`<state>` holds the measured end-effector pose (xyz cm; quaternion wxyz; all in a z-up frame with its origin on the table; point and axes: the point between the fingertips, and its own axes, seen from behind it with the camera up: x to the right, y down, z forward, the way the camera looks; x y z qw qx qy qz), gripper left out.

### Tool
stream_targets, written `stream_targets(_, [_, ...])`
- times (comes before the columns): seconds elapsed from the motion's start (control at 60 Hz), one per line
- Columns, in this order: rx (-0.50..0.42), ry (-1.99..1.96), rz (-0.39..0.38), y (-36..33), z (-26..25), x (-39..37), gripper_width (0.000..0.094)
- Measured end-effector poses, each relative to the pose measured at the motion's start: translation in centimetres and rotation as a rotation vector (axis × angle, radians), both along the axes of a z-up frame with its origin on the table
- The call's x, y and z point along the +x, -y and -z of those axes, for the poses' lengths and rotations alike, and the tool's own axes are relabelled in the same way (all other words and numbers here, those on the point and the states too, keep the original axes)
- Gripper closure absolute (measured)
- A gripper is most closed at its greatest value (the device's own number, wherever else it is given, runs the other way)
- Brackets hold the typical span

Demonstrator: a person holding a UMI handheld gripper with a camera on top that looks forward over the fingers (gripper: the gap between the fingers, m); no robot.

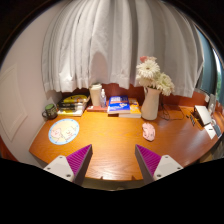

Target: Arrange mouse

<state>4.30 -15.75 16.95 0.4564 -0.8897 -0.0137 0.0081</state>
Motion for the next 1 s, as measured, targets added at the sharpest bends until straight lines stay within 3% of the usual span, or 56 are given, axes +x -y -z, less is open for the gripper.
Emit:
stream_targets(0.2, [-0.106,0.028,0.072,-1.9,9.7,7.5,0.0089])
stream_targets(0.367, [-0.145,0.065,0.105,-6.3,14.7,13.3,0.009])
stream_targets(0.633, [-0.179,0.053,0.117,-15.6,18.1,18.6,0.009])
stream_targets(0.75, [-0.16,0.024,0.111,-19.5,18.1,19.4,0.013])
stream_targets(0.817, [-0.165,0.005,0.102,-21.0,18.3,19.4,0.0205])
stream_targets(0.9, [-0.165,-0.01,0.097,-22.1,18.3,19.4,0.0403])
stream_targets(1.0, [-0.177,-0.005,0.103,-22.4,18.4,19.3,0.0455])
